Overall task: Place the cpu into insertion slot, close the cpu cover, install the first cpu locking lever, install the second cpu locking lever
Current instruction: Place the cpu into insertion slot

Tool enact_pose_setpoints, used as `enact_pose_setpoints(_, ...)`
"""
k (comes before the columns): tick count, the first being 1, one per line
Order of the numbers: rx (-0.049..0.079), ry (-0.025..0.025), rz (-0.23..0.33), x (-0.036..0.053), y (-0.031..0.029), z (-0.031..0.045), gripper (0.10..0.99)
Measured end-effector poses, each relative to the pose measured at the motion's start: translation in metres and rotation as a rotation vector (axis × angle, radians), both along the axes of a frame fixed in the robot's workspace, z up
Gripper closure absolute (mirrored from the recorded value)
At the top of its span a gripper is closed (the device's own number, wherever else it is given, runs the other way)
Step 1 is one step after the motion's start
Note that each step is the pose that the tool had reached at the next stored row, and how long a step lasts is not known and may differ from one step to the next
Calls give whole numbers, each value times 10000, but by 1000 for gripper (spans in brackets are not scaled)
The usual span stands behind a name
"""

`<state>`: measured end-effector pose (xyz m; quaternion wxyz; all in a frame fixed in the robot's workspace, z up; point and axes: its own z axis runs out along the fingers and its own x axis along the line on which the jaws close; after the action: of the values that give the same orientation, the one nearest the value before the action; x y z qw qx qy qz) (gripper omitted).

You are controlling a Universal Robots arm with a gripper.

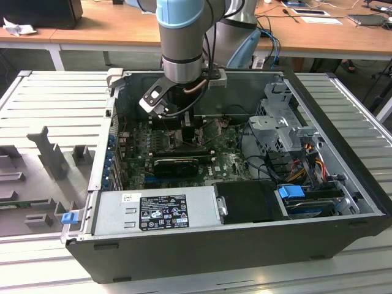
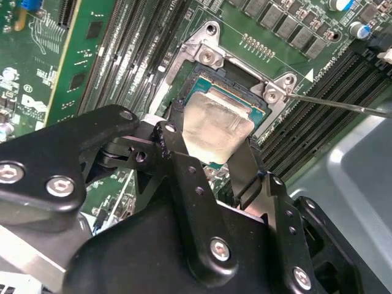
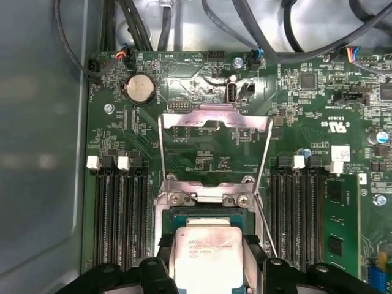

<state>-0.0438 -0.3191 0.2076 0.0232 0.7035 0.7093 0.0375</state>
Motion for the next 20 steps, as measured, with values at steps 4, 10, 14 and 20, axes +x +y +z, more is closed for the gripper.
enact_pose_setpoints(4,-1,0,-21,0,0,-32,557)
enact_pose_setpoints(10,-4,2,-56,-1,-1,-56,557)
enact_pose_setpoints(14,-2,1,-56,-1,0,-57,557)
enact_pose_setpoints(20,-1,0,-56,0,0,-51,420)
